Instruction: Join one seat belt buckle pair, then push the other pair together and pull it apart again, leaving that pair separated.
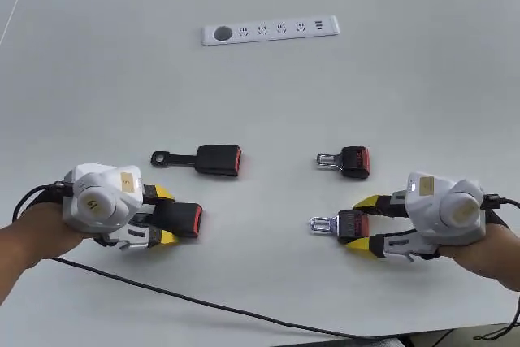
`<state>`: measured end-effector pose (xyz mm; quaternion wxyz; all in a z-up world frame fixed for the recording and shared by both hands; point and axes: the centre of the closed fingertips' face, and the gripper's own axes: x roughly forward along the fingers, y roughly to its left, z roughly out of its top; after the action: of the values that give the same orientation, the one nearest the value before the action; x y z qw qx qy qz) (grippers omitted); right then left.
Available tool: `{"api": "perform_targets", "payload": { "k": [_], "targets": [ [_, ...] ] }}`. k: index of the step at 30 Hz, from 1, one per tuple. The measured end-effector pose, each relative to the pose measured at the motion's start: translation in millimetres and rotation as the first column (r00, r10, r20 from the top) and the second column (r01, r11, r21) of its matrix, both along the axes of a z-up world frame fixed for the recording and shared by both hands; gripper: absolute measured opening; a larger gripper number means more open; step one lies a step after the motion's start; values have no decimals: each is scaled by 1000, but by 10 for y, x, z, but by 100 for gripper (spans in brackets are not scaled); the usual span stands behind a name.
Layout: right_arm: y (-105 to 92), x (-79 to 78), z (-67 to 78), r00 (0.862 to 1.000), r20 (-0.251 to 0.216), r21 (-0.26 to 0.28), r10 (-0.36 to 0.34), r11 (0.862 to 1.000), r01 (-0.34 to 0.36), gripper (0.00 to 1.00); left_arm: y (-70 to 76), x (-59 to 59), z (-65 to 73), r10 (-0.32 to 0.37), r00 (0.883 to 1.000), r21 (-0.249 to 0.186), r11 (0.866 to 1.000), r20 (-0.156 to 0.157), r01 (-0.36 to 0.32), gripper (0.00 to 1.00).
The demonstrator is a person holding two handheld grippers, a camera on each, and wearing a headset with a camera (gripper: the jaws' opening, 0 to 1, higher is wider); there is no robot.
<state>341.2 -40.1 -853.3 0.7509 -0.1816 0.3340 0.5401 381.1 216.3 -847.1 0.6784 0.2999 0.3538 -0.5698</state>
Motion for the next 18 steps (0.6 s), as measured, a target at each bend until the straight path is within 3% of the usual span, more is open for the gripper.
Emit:
{"api": "perform_targets", "payload": {
  "k": [11, 18],
  "targets": [
    [11, 34, 16, 1000, 4, 53, 1, 999, -2, 35, 6, -15, -28, -37, 999, 69, 997, -4, 37, 37],
    [194, 77, 15, 1000, 10, 94, 3, 996, -4, 35, 30, 9, -57, -49, 999, 102, 994, -11, 50, 37]
  ]
}}
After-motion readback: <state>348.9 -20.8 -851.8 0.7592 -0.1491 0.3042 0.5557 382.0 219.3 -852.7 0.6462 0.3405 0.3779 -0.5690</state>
